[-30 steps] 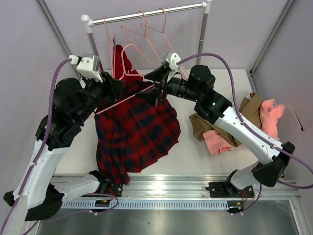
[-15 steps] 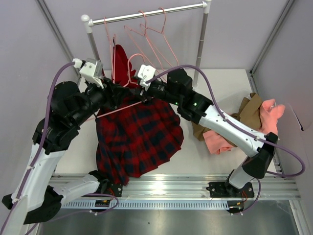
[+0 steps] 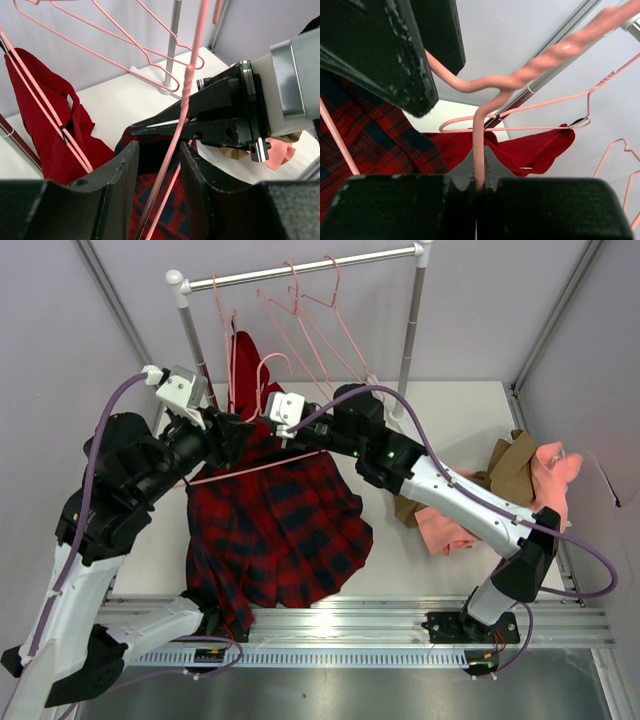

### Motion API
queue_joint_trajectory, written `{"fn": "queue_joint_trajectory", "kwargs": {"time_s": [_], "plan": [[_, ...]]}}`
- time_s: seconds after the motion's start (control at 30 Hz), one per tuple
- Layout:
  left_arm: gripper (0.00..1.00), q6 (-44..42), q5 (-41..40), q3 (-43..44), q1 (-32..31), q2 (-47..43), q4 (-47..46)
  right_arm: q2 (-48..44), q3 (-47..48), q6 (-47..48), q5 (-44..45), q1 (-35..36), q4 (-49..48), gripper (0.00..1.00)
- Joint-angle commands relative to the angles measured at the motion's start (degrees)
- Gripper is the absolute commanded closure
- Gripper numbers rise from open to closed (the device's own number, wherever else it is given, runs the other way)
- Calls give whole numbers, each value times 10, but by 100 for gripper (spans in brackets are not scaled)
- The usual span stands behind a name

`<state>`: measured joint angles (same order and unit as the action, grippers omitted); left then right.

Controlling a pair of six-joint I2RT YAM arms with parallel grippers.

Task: Place the skirt on the hanger

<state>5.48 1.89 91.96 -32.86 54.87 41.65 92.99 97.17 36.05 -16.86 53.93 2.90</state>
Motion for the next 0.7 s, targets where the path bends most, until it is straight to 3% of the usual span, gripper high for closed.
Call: {"fn": "queue_joint_trajectory", "kwargs": {"time_s": [0.0, 0.03, 0.07, 0.13, 0.17, 0.27, 0.5, 0.67], "plan": [[75, -24, 40, 33, -3, -15, 32, -44, -16, -14, 20, -19, -100, 100], [66, -23, 40, 34, -3, -23, 31, -48, -21, -8, 24, -22, -103, 100], [47, -21, 41, 37, -3, -27, 29, -50, -23, -5, 24, -23, -100, 100], [34, -24, 64, 49, -3, -33, 31, -55, -22, 3, 21, -24, -89, 100], [21, -25, 70, 55, -3, -38, 31, -55, -22, 6, 18, -24, -85, 100], [6, -30, 95, 59, -3, -45, 27, -63, -23, 9, -2, -24, -76, 100], [6, -53, 96, 99, -3, -21, 65, -83, -36, 23, -32, -22, -59, 100], [10, -117, 177, 108, -4, 10, 108, -115, -58, 24, -76, -23, -45, 100]]}}
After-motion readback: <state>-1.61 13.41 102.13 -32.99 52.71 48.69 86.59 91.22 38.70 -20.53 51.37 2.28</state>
